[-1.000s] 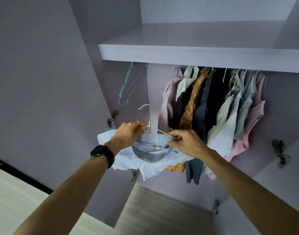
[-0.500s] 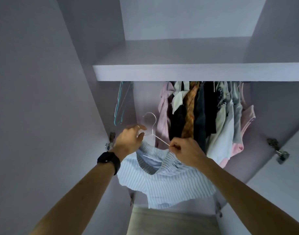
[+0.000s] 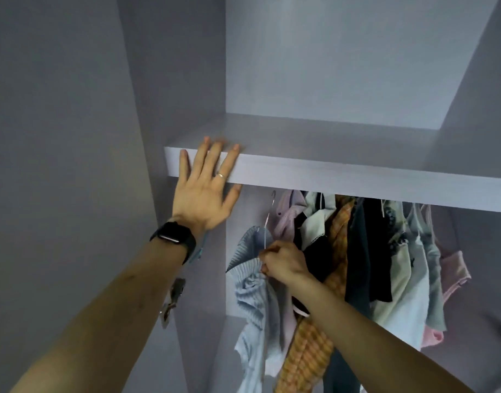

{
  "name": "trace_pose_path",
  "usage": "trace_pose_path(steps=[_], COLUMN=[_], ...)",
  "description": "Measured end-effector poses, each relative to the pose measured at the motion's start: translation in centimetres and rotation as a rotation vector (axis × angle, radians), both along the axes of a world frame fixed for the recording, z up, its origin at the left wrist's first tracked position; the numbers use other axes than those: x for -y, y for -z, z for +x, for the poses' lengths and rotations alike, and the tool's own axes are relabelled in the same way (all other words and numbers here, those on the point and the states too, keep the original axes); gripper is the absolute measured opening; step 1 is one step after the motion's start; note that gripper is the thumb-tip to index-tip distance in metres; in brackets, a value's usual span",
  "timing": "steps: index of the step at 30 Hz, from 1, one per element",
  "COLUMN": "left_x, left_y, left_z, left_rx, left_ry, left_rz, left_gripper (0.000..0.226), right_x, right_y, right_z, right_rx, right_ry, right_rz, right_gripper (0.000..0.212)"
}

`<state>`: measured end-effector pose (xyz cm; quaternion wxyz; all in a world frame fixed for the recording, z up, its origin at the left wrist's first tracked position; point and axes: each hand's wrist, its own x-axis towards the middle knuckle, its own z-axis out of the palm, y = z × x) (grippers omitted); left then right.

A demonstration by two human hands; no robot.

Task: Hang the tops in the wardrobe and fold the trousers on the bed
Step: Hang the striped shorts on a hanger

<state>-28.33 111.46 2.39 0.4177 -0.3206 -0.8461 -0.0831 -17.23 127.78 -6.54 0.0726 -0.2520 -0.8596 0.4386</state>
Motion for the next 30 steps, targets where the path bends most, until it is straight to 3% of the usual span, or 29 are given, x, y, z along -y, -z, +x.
trace_pose_path(steps=[5, 10, 15, 17, 24, 28, 30], left_x=[-1.6, -1.3, -2.0, -2.3, -3.2, -2.8, -2.6], left_y=[0.4, 2.7, 3.5, 3.6, 3.5, 4.0, 3.9], left_z=[-1.3, -2.6, -2.9, -3.2, -3.5, -3.6, -3.1], left_rx=[-0.100, -0.156, -0.182, -0.210, -0.221, -0.170, -0.134], left_ry=[0.005, 0.058, 0.078, 0.087, 0.105, 0.127, 0.135], left_rz=[0.118, 0.184, 0.268, 0.289, 0.365, 0.357, 0.361], left_gripper=[0.077, 0.073, 0.071, 0.068, 0.068, 0.067, 0.066], right_x=[-2.4, -4.6, -5.3, -5.9, -5.8, -4.9, -4.3], right_y=[3.1, 5.1, 0.8, -0.6, 0.2, 3.1, 3.2], right_z=[-7.0, -11.1, -12.2, -13.4, -16.4, -15.7, -14.2], right_rx=[-0.070, -0.156, -0.224, -0.263, -0.093, -0.089, -0.062], right_ry=[0.058, 0.158, 0.227, 0.251, 0.234, 0.215, 0.227], right_rz=[0.008, 0.122, 0.273, 0.267, 0.394, 0.384, 0.399], right_gripper=[0.014, 0.043, 0.017, 0.031, 0.030, 0.039, 0.053])
